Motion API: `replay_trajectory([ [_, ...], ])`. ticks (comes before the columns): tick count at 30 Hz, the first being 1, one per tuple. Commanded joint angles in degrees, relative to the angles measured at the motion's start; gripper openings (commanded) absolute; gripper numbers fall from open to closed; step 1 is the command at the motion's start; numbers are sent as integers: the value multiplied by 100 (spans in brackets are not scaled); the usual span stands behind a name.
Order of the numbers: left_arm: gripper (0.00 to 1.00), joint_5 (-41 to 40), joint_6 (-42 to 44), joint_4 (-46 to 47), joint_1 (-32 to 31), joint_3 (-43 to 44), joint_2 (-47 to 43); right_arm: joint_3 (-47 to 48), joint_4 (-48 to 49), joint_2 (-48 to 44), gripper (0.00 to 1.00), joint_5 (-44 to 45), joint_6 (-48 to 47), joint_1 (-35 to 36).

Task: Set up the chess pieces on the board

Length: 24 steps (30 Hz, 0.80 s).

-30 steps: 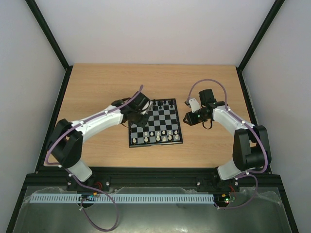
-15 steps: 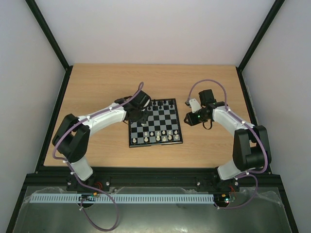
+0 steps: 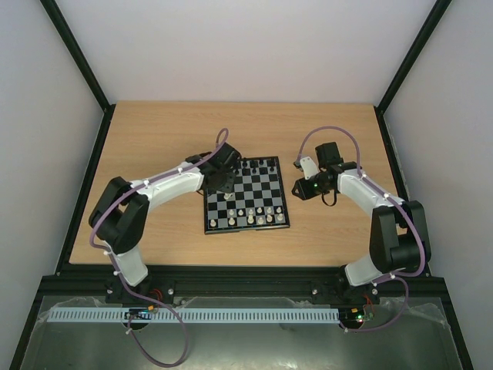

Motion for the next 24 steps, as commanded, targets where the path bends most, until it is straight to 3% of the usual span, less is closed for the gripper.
replay_trajectory([
  [1, 32, 27, -90, 61, 75, 113, 197, -40, -154, -146, 28, -53, -72, -17],
  [11, 21, 301, -82, 193, 178, 172, 426, -48, -165, -247, 28, -64, -72, -21],
  [24, 15, 223, 4, 206, 203, 261, 615, -47, -176, -287, 28, -79, -73, -15],
])
